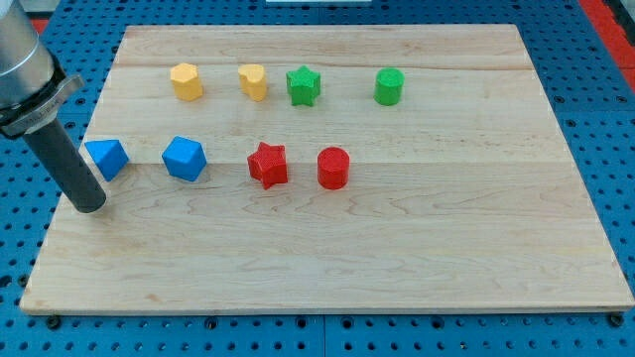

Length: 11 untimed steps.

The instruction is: Move your arm to the right of the red circle

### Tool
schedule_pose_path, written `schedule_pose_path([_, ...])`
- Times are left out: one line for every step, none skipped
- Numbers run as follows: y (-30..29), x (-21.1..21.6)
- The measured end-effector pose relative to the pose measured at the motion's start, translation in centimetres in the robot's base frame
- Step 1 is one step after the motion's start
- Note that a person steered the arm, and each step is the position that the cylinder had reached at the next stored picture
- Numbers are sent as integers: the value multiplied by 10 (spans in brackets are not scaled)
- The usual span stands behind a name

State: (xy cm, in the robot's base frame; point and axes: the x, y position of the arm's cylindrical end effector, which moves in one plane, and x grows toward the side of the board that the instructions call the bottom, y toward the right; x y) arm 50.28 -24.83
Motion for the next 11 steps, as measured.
schedule_pose_path([10,0])
schedule_pose_path([15,0])
schedule_pose_path([15,0])
schedule_pose_path([15,-15])
schedule_pose_path([15,-15])
schedule_pose_path([13,-3])
schedule_pose_path([63,15])
schedule_pose_path([136,44])
schedule_pose_path([197,47])
schedule_pose_path([277,47])
schedule_pose_path([357,12])
